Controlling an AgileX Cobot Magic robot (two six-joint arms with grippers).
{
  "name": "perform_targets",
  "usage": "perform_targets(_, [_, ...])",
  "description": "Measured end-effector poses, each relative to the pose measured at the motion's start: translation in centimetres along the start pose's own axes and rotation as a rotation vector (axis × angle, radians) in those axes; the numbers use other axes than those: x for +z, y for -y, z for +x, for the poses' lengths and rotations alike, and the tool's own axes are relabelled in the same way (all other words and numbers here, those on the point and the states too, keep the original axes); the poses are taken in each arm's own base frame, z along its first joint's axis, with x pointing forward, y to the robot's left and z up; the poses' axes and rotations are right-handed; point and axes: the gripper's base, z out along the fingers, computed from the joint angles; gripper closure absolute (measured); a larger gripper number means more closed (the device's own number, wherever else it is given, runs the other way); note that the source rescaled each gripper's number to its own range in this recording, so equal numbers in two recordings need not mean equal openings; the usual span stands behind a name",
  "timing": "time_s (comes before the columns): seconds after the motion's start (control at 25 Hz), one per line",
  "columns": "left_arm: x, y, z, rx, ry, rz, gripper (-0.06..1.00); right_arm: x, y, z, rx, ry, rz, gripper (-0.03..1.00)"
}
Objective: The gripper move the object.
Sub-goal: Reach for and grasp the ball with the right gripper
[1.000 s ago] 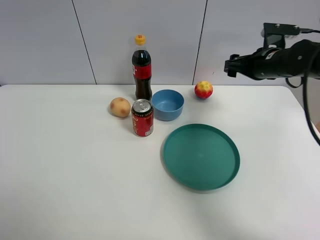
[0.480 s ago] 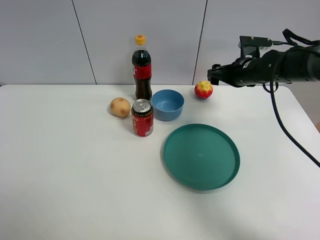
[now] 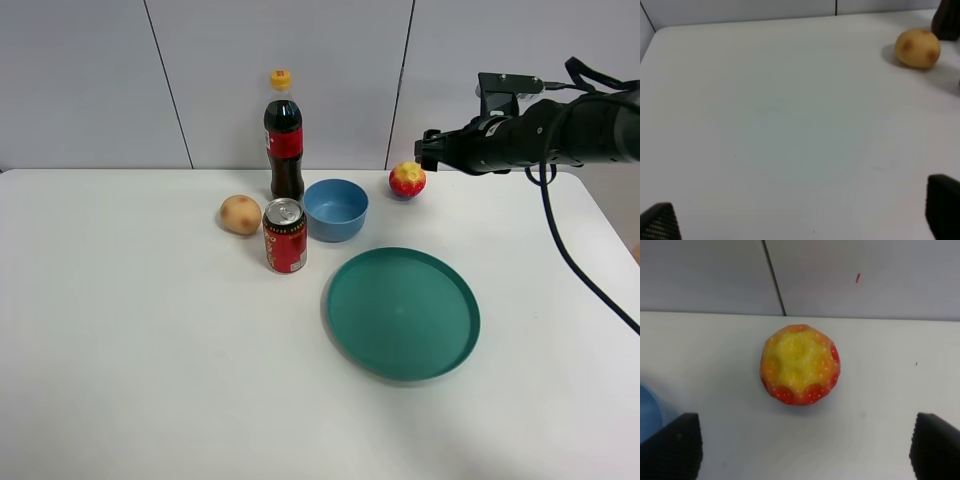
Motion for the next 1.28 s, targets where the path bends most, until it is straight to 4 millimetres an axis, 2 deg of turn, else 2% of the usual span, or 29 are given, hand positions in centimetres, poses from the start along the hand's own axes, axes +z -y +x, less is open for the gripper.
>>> perform_targets(0.32, [0.0,0.0,0.0,0.000,0.000,0.000,-0.06,0.0,0.0,0.1,-0.045,-0.012,0.000,0.23])
perform_targets(0.52, [0.0,0.0,0.0,0.000,0.000,0.000,-0.06,0.1,-1.4,-0.3,-0.046,0.061,-0.025,0.23])
perform_targets(0.64, [0.0,0.0,0.0,0.000,0.000,0.000,-0.06,1.0,-2.4,0.1,-0.053,0.097,-0.043,0.23])
perform_targets(0.92, [0.0,0.0,0.0,0.000,0.000,0.000,-0.06,4.0,-4.0,2.9,-0.043,0.066,-0.062,0.23])
perform_targets(1.08, [0.0,0.0,0.0,0.000,0.000,0.000,-0.06,4.4,-4.4,3.0,-0.059,0.098,-0.065,0.23])
perform_targets(1.28, [0.0,0.0,0.0,0.000,0.000,0.000,-0.06,4.3,-4.6,2.6,-0.166,0.156,-0.058,0.23])
